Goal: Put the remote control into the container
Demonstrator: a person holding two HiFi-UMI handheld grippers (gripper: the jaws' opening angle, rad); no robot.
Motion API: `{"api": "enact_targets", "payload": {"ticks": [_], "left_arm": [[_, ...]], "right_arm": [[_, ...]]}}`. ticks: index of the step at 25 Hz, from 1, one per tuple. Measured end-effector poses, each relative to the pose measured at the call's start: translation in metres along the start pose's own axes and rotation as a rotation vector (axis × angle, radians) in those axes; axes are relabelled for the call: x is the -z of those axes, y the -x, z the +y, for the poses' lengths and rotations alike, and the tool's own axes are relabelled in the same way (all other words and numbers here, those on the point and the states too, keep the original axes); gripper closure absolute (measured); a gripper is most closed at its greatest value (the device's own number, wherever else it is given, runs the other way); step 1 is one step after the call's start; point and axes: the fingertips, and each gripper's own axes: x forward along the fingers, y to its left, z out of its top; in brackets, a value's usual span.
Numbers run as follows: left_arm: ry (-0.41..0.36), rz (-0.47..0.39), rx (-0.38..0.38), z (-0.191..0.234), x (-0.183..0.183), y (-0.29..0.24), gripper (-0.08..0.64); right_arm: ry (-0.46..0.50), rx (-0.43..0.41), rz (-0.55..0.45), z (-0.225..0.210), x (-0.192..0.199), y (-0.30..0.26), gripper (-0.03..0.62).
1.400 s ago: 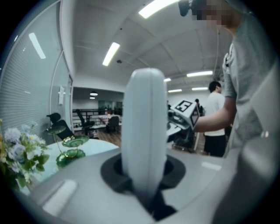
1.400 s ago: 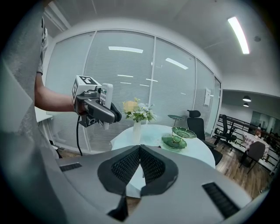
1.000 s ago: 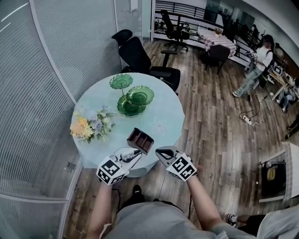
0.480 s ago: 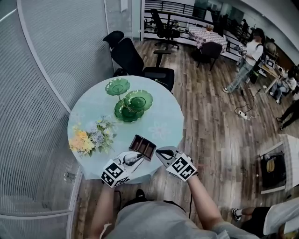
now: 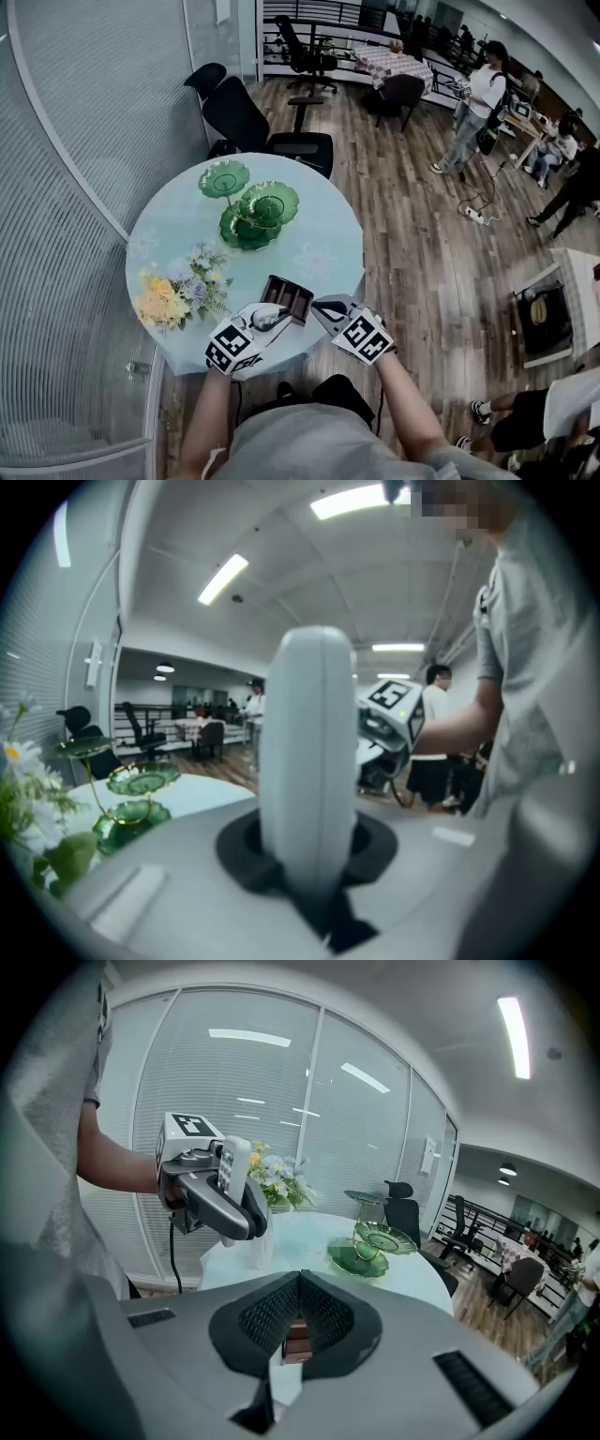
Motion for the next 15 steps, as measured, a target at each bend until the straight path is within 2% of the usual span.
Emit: {"api": "enact_targets", "payload": {"ticks": [5,15], "left_arm": [[0.001,0.012,0.008,0.009,0.006,0.005,0.520],[0.021,0.016,-0.047,0.020,0.014,-0.004,0.520]], "right_arm": [[0.000,0.000,0.024,0.001,0.008,-0.008,0.575],[0.050,-0.046,0.048,-0.006,0.009,-0.017,0.575]]}}
